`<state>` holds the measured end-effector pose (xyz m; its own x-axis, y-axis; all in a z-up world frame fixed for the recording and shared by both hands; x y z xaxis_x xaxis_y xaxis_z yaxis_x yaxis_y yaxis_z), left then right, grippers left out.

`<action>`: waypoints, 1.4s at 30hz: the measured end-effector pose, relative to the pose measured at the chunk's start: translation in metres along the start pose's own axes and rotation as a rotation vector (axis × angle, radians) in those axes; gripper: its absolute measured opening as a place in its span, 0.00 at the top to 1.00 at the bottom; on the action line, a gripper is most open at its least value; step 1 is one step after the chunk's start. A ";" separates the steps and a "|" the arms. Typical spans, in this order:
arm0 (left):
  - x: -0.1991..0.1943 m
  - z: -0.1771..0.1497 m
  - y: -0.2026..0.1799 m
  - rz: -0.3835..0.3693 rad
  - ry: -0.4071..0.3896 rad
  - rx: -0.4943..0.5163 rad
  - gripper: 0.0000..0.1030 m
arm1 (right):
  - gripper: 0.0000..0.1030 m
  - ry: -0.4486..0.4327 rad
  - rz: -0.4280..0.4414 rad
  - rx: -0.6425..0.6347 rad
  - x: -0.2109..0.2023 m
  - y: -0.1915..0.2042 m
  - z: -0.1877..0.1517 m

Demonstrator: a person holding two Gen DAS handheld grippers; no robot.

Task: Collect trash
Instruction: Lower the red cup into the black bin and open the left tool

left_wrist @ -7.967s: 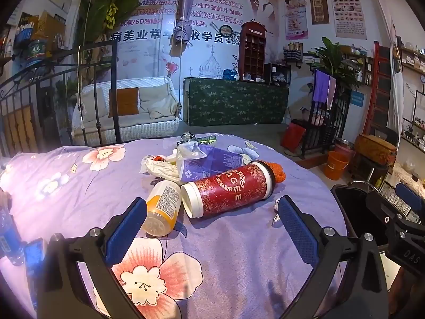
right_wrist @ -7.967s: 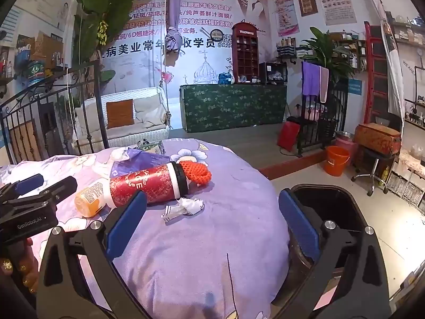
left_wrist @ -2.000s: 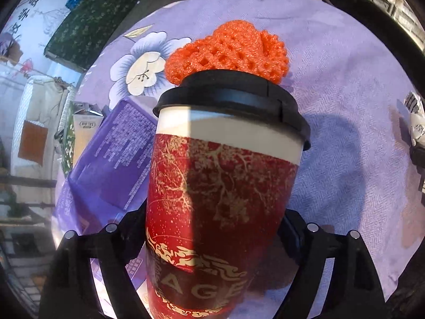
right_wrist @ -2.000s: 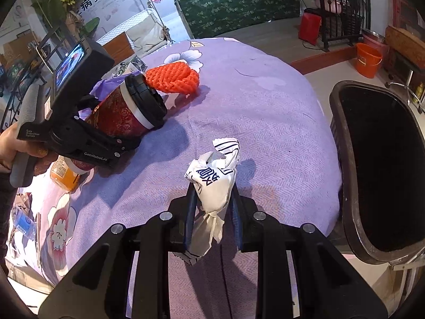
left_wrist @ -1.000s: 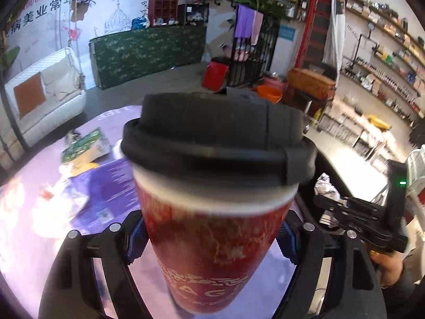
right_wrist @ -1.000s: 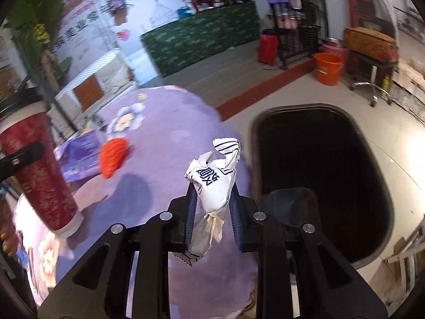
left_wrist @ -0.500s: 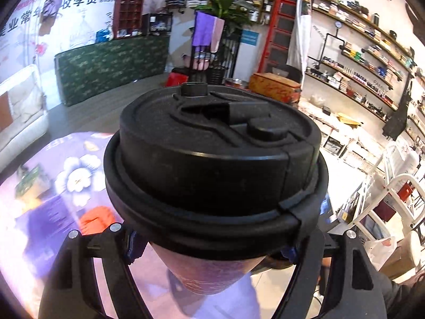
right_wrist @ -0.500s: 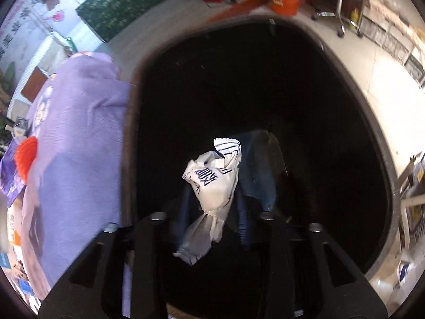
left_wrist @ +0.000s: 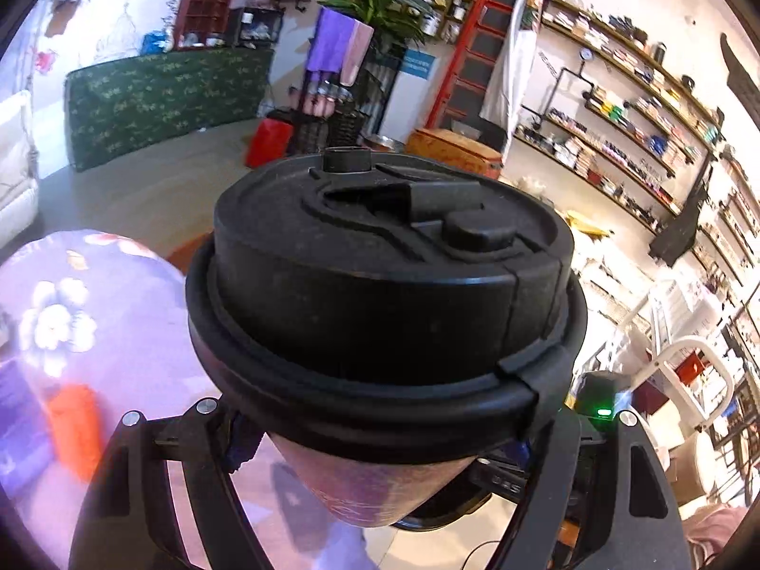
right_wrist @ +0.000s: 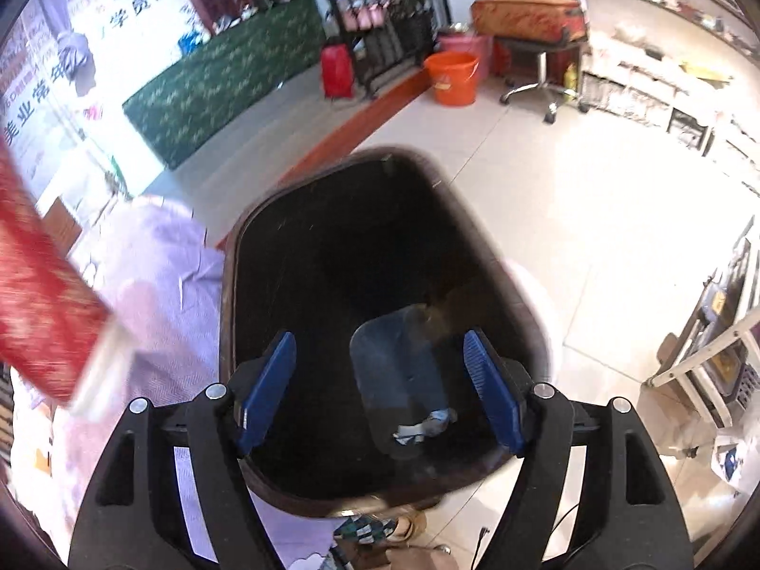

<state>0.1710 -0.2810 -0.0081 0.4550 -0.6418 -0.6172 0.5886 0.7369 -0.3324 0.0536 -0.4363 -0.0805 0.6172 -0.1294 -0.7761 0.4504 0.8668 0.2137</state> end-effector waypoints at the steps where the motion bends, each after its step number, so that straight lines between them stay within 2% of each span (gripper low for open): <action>1: 0.004 -0.001 -0.004 -0.008 0.009 0.004 0.26 | 0.29 -0.015 -0.003 0.010 -0.007 -0.005 0.000; 7: 0.040 -0.004 -0.027 -0.092 0.079 -0.015 0.26 | 0.29 -0.129 -0.058 0.097 -0.047 -0.046 0.003; 12: 0.084 -0.018 -0.036 -0.048 0.199 -0.013 0.26 | 0.29 -0.170 -0.085 0.144 -0.067 -0.064 0.003; 15: 0.108 -0.033 -0.027 -0.028 0.304 -0.071 0.26 | 0.29 -0.201 -0.106 0.131 -0.075 -0.065 0.002; 21: 0.141 -0.053 -0.020 -0.017 0.457 -0.146 0.26 | 0.25 -0.227 -0.113 0.146 -0.080 -0.068 0.001; 28: 0.157 -0.067 -0.021 0.080 0.595 -0.071 0.26 | 0.25 -0.210 -0.124 0.166 -0.075 -0.077 -0.003; 31: 0.158 -0.073 -0.020 0.090 0.654 -0.052 0.24 | 0.25 -0.205 -0.129 0.169 -0.074 -0.080 -0.005; 33: 0.153 -0.075 -0.022 0.093 0.682 -0.025 0.18 | 0.25 -0.201 -0.129 0.171 -0.073 -0.081 -0.005; 37: 0.134 -0.075 -0.028 0.026 0.679 0.029 0.08 | 0.24 -0.207 -0.128 0.176 -0.076 -0.077 -0.004; 42: 0.104 -0.070 -0.026 0.068 0.628 0.101 0.06 | 0.23 -0.216 -0.127 0.167 -0.079 -0.072 -0.002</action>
Point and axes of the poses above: each gripper's, at about its wrist camera, not at the fingertips, and x roughly the way its jaws point, y to its left, z to its top, the point moved 1 cm from there along x, roughly the way its jaws point, and after that the axes turned 5 degrees about -x, right-handed, at the moved point
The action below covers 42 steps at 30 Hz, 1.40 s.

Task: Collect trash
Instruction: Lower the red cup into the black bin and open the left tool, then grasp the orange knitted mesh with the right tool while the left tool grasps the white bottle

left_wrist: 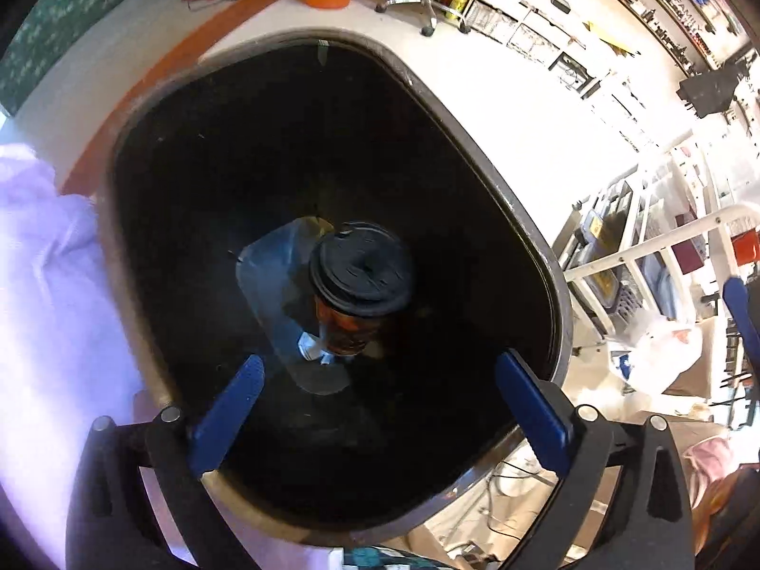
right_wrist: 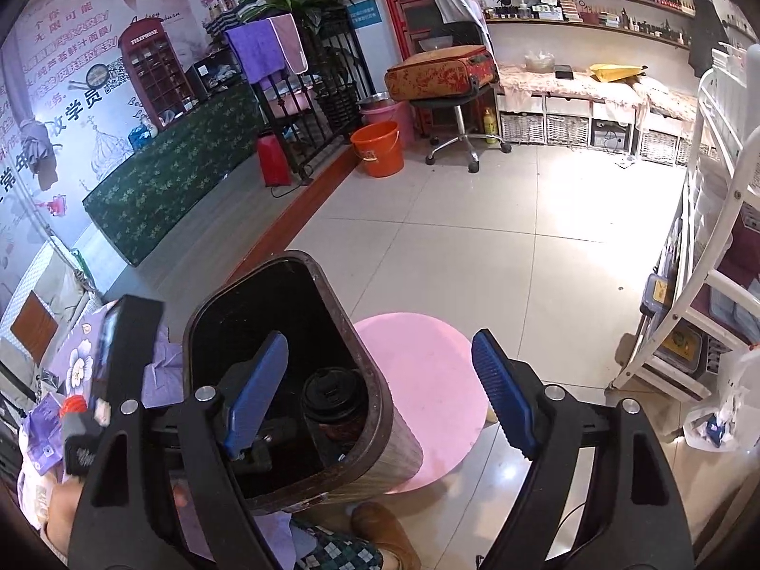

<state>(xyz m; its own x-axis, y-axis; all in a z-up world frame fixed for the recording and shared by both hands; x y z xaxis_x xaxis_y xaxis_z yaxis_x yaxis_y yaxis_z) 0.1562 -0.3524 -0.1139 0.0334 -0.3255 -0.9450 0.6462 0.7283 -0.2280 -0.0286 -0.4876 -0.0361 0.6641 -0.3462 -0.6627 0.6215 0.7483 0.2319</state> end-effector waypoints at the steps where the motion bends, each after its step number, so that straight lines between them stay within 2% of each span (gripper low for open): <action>1: -0.008 -0.003 0.001 0.006 -0.024 0.001 0.06 | 0.23 -0.003 0.002 -0.002 -0.001 0.001 0.000; 6: -0.059 -0.030 0.020 0.018 -0.176 0.000 0.06 | 0.20 0.000 0.044 -0.027 0.000 0.014 -0.004; 9: -0.076 -0.047 0.023 0.046 -0.250 -0.004 0.06 | 0.18 0.015 0.091 -0.057 0.003 0.031 -0.008; 13: -0.092 -0.058 0.045 0.027 -0.285 -0.040 0.06 | 0.18 0.051 0.175 -0.113 0.010 0.063 -0.015; 15: -0.095 -0.070 0.060 0.041 -0.319 -0.085 0.06 | 0.18 0.077 0.223 -0.151 0.013 0.085 -0.020; 18: -0.104 -0.091 0.084 0.099 -0.362 -0.178 0.06 | 0.18 0.110 0.287 -0.211 0.016 0.118 -0.033; 23: -0.123 -0.129 0.131 0.148 -0.405 -0.341 0.06 | 0.18 0.157 0.418 -0.342 0.017 0.183 -0.056; 26: -0.131 -0.150 0.144 0.194 -0.422 -0.407 0.06 | 0.18 0.180 0.491 -0.416 0.016 0.219 -0.072; 31: -0.170 -0.188 0.178 0.347 -0.471 -0.469 0.06 | 0.18 0.212 0.565 -0.516 0.012 0.267 -0.091; 35: -0.194 -0.213 0.226 0.428 -0.470 -0.544 0.06 | 0.18 0.233 0.597 -0.575 0.010 0.290 -0.104; 37: -0.202 -0.224 0.251 0.431 -0.455 -0.584 0.06 | 0.18 0.239 0.606 -0.586 0.008 0.295 -0.110; 39: -0.209 -0.226 0.270 0.420 -0.438 -0.578 0.06 | 0.18 0.245 0.605 -0.595 0.007 0.300 -0.113; 42: -0.207 -0.224 0.295 0.425 -0.355 -0.552 0.06 | 0.18 0.255 0.595 -0.592 0.009 0.299 -0.117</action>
Point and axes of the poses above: each gripper's, at about its wrist camera, not at the fingertips, and x roughly the way its jaws point, y to its left, z to its top, the point moved 1 cm from there along x, roughly the way its jaws point, and after that the axes turned 5 degrees about -x, right-handed, at the moved point
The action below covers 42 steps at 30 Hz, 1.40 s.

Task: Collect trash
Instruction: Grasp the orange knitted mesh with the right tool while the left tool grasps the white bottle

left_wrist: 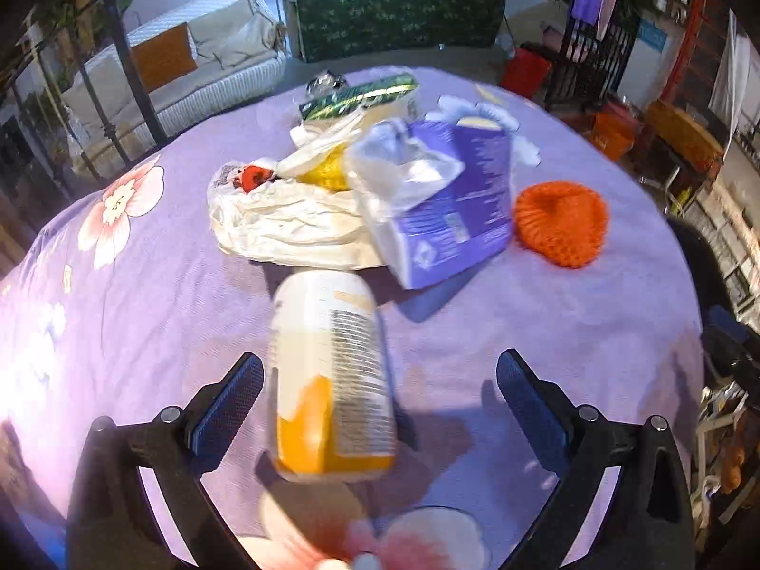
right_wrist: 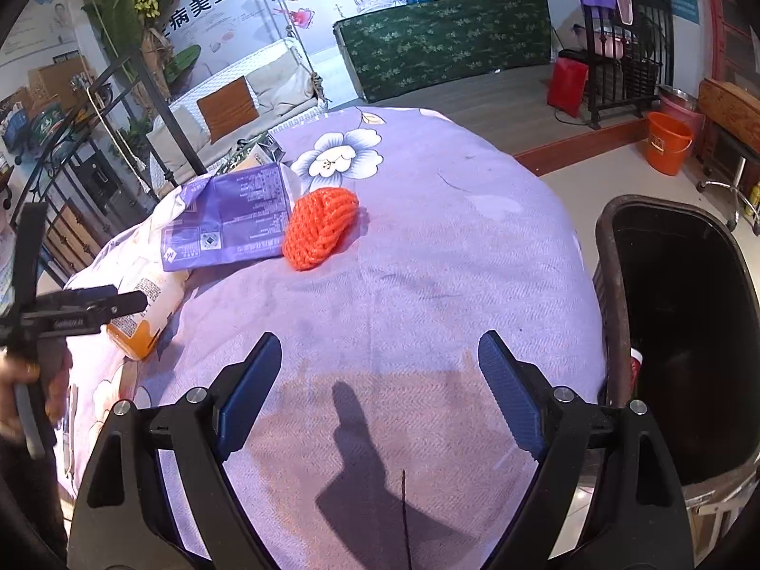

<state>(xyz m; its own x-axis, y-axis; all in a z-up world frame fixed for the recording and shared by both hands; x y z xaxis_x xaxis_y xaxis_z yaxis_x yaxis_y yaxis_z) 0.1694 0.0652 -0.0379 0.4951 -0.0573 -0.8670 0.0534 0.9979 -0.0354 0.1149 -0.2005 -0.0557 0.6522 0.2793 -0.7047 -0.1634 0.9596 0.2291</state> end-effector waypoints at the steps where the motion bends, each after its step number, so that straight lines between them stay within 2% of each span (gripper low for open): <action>1: 0.006 -0.001 0.003 -0.001 0.019 0.011 0.06 | 0.18 0.003 -0.002 0.003 0.000 0.000 -0.001; 3: 0.018 0.003 0.013 0.006 0.070 0.028 0.06 | 0.18 0.013 -0.007 0.012 0.002 -0.003 -0.003; 7: 0.044 0.011 0.032 -0.042 0.174 0.018 0.09 | 0.18 0.030 -0.012 0.026 0.008 -0.002 -0.007; 11: 0.068 0.015 0.049 -0.118 0.270 -0.061 0.25 | 0.18 0.040 -0.007 0.013 0.011 0.003 -0.007; 12: 0.071 0.014 0.051 -0.123 0.276 -0.073 0.26 | 0.18 0.041 -0.006 0.006 0.011 0.005 -0.008; 13: 0.069 0.014 0.052 -0.124 0.265 -0.068 0.26 | 0.18 0.042 -0.005 -0.004 0.012 0.008 -0.007; 14: 0.068 0.014 0.052 -0.123 0.257 -0.064 0.31 | 0.18 0.043 -0.004 -0.009 0.012 0.010 -0.006; 15: 0.065 0.014 0.053 -0.129 0.246 -0.069 0.39 | 0.18 0.044 -0.003 -0.015 0.013 0.011 -0.006; 16: 0.063 0.013 0.056 -0.132 0.237 -0.083 0.41 | 0.18 0.047 -0.001 -0.021 0.015 0.013 -0.004; 19: 0.057 0.009 0.065 -0.159 0.216 -0.139 0.42 | 0.18 0.051 0.007 -0.038 0.019 0.018 -0.002; 24: 0.038 -0.011 0.072 -0.156 0.154 -0.185 0.42 | 0.18 0.038 0.016 -0.096 0.026 0.034 0.011; 28: 0.016 -0.028 0.079 -0.168 0.098 -0.261 0.42 | 0.18 0.030 0.032 -0.130 0.036 0.045 0.024; 34: -0.022 -0.046 0.071 -0.151 -0.024 -0.276 0.42 | 0.18 0.063 0.052 -0.164 0.067 0.059 0.048; 39: -0.037 -0.052 0.050 -0.135 -0.114 -0.263 0.42 | 0.18 0.101 0.018 -0.188 0.091 0.064 0.065; 42: -0.046 -0.059 0.041 -0.126 -0.158 -0.245 0.42 | 0.24 0.121 0.024 -0.183 0.105 0.066 0.076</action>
Point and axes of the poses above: each gripper's, at about its wrist camera, not at the fingertips, and x roughly the way its jaws point, y to its left, z to its top, the point moved 1 cm from there along x, roughly the way its jaws point, and after that the axes turned 5 degrees about -x, right-handed, at the moved point
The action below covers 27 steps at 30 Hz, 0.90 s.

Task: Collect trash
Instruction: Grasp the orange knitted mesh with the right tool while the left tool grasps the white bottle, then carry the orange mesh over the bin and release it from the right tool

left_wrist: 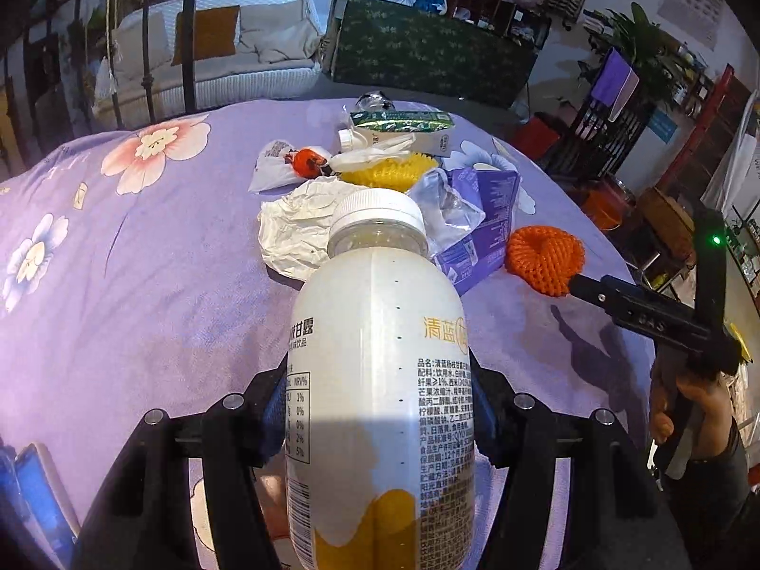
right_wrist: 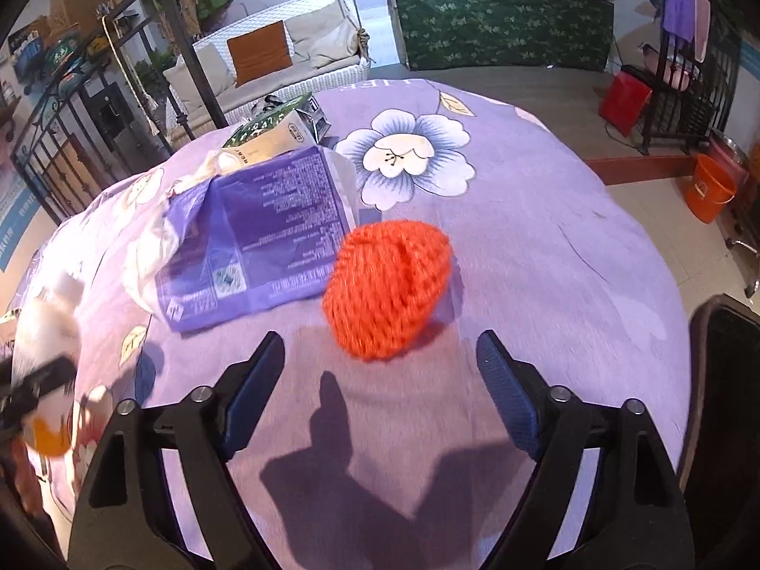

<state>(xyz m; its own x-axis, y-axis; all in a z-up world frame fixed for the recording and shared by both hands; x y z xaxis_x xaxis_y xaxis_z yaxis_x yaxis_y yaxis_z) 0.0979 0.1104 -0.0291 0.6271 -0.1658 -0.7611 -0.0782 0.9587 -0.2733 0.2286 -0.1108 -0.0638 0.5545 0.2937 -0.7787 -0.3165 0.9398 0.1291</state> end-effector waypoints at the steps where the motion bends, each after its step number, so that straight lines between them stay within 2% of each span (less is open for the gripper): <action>1: -0.001 -0.001 -0.002 -0.014 -0.002 -0.006 0.42 | 0.28 0.005 -0.003 -0.003 0.003 0.000 0.002; 3: -0.001 -0.003 -0.006 -0.038 0.002 -0.022 0.42 | 0.35 0.023 -0.021 -0.011 0.014 0.000 0.007; 5: 0.001 -0.006 -0.009 -0.042 0.000 -0.023 0.42 | 0.49 0.049 -0.022 -0.004 0.024 -0.002 0.010; 7: 0.001 -0.008 -0.012 -0.050 -0.004 -0.023 0.42 | 0.68 0.064 -0.016 -0.003 0.030 -0.002 0.011; 10: 0.001 -0.011 -0.014 -0.063 -0.001 -0.032 0.42 | 0.77 0.048 -0.022 -0.002 0.029 0.000 0.008; 20: 0.010 -0.020 -0.026 -0.115 0.009 -0.027 0.42 | 0.79 -0.039 -0.022 0.029 -0.012 -0.008 -0.009; 27: 0.010 -0.022 -0.053 -0.170 0.004 0.000 0.42 | 0.79 -0.112 -0.055 0.071 -0.059 -0.024 -0.035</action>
<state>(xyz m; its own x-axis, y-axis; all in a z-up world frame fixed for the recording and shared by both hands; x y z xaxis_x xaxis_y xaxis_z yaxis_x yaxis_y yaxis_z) 0.0912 0.0530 -0.0353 0.6281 -0.3267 -0.7062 0.0289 0.9167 -0.3984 0.1769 -0.1562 -0.0424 0.6531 0.2558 -0.7128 -0.2303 0.9637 0.1348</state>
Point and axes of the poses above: each gripper's, at about its wrist camera, not at the fingertips, and x roughly the way its jaws point, y to its left, z to its top, the point moved 1 cm from there along x, roughly the way its jaws point, and after that the axes turned 5 degrees about -x, right-handed, at the moved point
